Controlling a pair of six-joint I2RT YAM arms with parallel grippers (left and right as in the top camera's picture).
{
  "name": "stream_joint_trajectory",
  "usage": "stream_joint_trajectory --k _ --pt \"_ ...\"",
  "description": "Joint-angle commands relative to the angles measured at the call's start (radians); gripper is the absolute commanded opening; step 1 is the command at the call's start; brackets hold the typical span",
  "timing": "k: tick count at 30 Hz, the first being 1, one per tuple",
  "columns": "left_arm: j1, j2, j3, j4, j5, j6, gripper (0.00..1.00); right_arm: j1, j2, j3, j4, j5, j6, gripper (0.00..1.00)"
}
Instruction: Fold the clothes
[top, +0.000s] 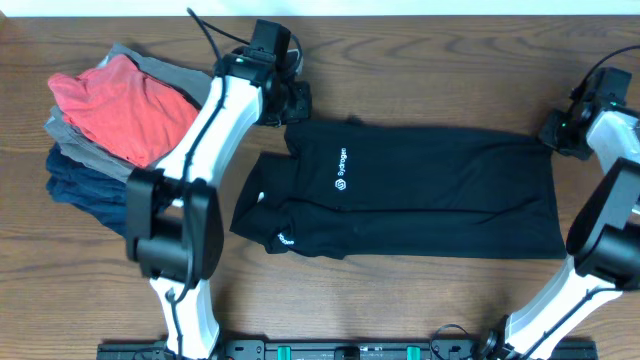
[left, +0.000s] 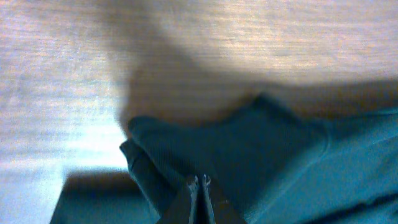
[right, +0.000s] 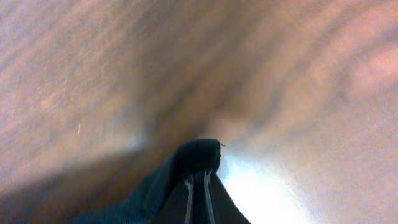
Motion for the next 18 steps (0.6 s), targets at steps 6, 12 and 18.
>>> stream_joint_trajectory --k 6,12,18 --pt "0.004 -0.075 0.006 -0.244 0.010 -0.008 0.06 -0.006 -0.135 0.002 -0.227 0.160 0.055 0.04" --pt "0.004 -0.075 0.005 -0.416 0.009 -0.005 0.06 -0.006 -0.162 0.002 -0.381 0.167 0.055 0.07" --pt "0.004 -0.075 0.001 -0.524 0.008 0.000 0.06 -0.008 -0.162 0.002 -0.492 0.170 0.059 0.08"
